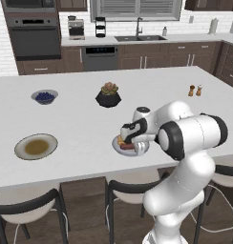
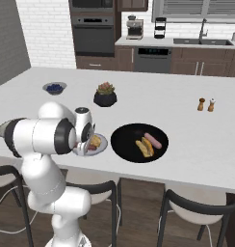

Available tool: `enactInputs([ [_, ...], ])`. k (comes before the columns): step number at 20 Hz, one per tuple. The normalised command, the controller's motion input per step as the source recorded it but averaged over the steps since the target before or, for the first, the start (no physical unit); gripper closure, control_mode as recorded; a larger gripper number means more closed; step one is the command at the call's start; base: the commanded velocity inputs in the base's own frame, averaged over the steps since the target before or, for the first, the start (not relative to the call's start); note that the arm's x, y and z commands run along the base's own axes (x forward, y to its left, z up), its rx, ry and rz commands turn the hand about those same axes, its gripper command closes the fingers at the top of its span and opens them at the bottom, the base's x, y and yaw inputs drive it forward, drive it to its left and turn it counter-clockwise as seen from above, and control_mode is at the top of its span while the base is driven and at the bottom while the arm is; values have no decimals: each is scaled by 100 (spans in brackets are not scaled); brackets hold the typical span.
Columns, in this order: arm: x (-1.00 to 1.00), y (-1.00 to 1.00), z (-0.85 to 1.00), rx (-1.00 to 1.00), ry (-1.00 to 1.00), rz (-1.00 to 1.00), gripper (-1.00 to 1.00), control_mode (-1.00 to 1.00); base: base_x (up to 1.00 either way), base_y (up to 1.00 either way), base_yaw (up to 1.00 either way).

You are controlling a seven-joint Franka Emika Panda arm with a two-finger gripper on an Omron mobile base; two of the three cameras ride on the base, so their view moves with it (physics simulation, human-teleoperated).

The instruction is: Place one bun and one sausage from the bowl on each plate.

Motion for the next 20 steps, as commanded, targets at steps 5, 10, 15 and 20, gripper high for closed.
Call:
enactInputs([
  [5, 16, 0, -4, 0, 0, 0, 100, -100, 0, 0, 0],
  [10, 3, -2, -2, 0, -1, 0, -100, -100, 0, 0, 0],
  [15, 0, -14, 0, 0, -4, 0, -100, -100, 0, 0, 0],
  [20, -4, -11, 11, 0, -5, 0, -100, -100, 0, 0, 0],
])
